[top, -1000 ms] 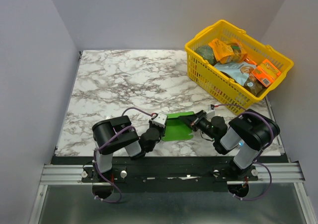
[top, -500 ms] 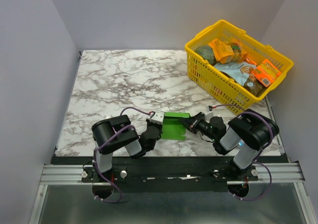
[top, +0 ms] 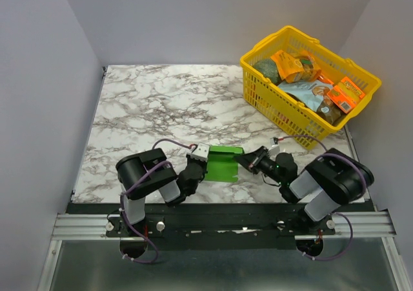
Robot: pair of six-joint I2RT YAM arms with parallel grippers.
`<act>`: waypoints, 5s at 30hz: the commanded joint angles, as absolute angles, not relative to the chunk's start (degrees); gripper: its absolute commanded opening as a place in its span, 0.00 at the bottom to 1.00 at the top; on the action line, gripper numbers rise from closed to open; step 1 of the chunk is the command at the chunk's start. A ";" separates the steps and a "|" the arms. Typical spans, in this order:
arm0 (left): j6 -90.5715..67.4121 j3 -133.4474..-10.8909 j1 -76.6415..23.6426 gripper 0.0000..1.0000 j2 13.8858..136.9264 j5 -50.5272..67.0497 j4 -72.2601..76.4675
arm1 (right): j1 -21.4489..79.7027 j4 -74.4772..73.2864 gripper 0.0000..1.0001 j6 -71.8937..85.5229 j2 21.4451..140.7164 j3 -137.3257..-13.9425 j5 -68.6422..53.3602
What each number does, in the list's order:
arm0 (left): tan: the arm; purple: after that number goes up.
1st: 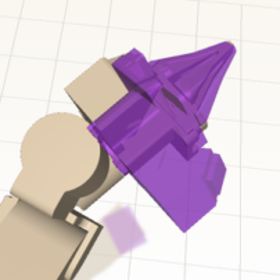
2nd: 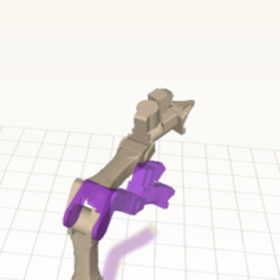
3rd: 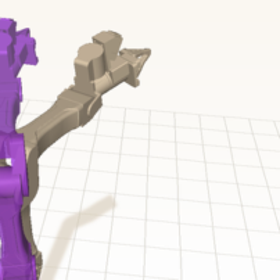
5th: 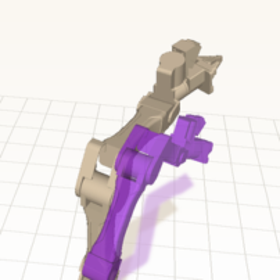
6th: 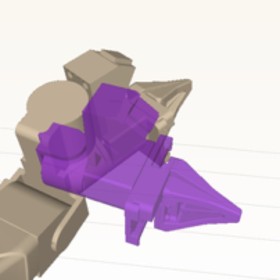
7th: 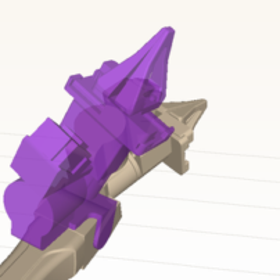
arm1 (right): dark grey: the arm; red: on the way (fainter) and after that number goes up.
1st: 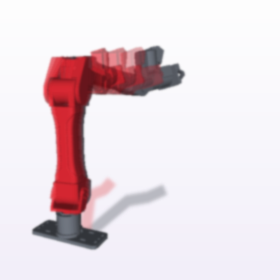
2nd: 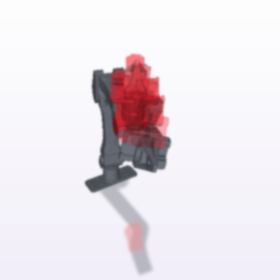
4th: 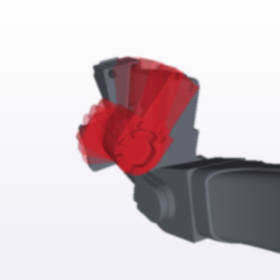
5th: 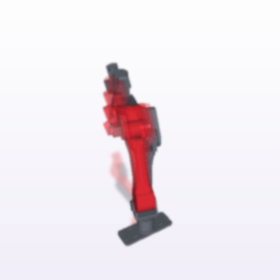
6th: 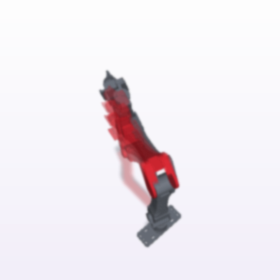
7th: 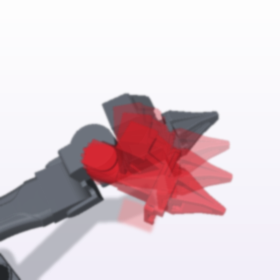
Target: Fold the paper box
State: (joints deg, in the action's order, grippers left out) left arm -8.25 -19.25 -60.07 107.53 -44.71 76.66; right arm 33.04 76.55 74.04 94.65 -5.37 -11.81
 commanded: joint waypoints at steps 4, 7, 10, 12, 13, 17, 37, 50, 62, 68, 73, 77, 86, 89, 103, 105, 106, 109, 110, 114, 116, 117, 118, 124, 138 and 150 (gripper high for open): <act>-16.78 -16.17 -50.46 0.00 98.01 -18.57 80.17 | 33.66 62.53 0.25 58.64 69.51 -6.49 -9.67; -18.19 -16.26 -46.77 0.00 93.35 -7.23 72.53 | 34.80 41.98 0.46 48.19 53.78 -10.78 -6.69; -17.49 -17.14 -45.18 0.00 89.04 -0.10 63.39 | 34.80 16.71 0.61 37.56 45.81 -15.71 -4.40; -16.44 -17.40 -44.91 0.00 86.32 3.50 57.94 | 34.80 10.75 0.64 29.82 41.50 -20.20 -4.83; -16.17 -17.75 -44.56 0.00 85.44 5.43 55.83 | 34.80 7.42 0.65 28.58 40.70 -21.61 -4.66; -15.20 -20.12 -44.12 0.00 81.31 7.47 43.98 | 34.80 -4.28 0.67 21.99 38.85 -27.50 -10.18; -10.11 -27.51 -44.12 0.00 75.23 10.55 18.46 | 40.51 -10.55 0.73 10.55 55.10 -37.62 -22.15; -9.05 -27.77 -45.35 0.00 75.85 10.46 18.02 | 45.26 -10.28 0.68 8.44 63.27 -39.64 -14.76; -8.79 -27.86 -45.53 0.00 75.50 10.90 18.37 | 49.04 -8.44 0.56 9.58 66.97 -39.81 -10.20; -9.22 -27.69 -45.53 0.00 74.88 8.97 18.63 | 49.22 -8.44 0.25 9.41 66.97 -39.55 -9.93; -10.90 -28.21 -46.40 0.00 75.23 2.12 18.28 | 49.57 -8.35 0.04 9.14 66.80 -39.46 -10.54; -11.77 -28.21 -47.90 0.00 75.59 -2.80 18.81 | 50.10 -7.82 0.00 9.58 66.71 -39.11 -10.99; -14.68 -30.14 -52.47 0.00 78.30 -15.55 17.32 | 50.98 -6.94 0.00 10.63 66.97 -38.85 -10.72; -13.71 -30.15 -53.09 0.00 78.66 -13.89 18.71 | 50.98 -7.03 0.05 11.33 66.71 -38.93 -9.41; -13.09 -34.45 -52.91 0.00 82.88 5.80 8.97 | 54.22 -10.10 0.60 5.81 59.51 -39.11 3.85; -13.45 -35.06 -52.47 0.00 82.44 6.33 6.42 | 56.42 -11.42 0.60 4.40 59.07 -38.85 7.55; -13.62 -35.24 -52.30 0.00 82.18 6.68 5.98 | 57.12 -11.77 0.59 4.13 58.71 -38.76 8.78; -13.98 -35.77 -51.16 0.00 81.56 7.82 3.61 | 60.02 -12.65 0.57 3.87 58.54 -38.67 11.68; -13.97 -35.95 -50.98 0.00 81.30 8.00 2.65 | 61.25 -13.27 0.57 3.87 58.97 -39.02 12.56; -13.80 -36.82 -50.10 0.00 80.77 8.26 0.53 | 64.42 -15.03 0.57 4.48 61.52 -39.81 15.90; -13.89 -37.00 -50.01 0.00 80.25 8.44 0.09 | 65.65 -16.17 0.57 4.74 63.71 -40.25 18.35; -13.89 -37.09 -50.10 0.00 80.07 8.61 0.09 | 66.18 -16.61 0.57 5.18 64.33 -40.60 19.67; -13.89 -37.09 -49.92 0.00 79.89 9.05 0.17 | 66.62 -16.96 0.56 5.19 64.94 -40.78 20.73; -13.71 -37.18 -49.92 0.00 78.75 9.23 -1.41 | 69.17 -17.49 0.51 4.48 68.37 -42.45 26.71; -19.59 -37.79 -49.83 0.00 79.01 3.79 -2.02 | 75.50 -18.19 0.01 3.34 75.06 -45.35 40.87; -23.99 -37.97 -50.18 0.00 79.45 -11.07 -3.78 | 76.38 -18.72 0.01 5.27 74.62 -46.23 39.82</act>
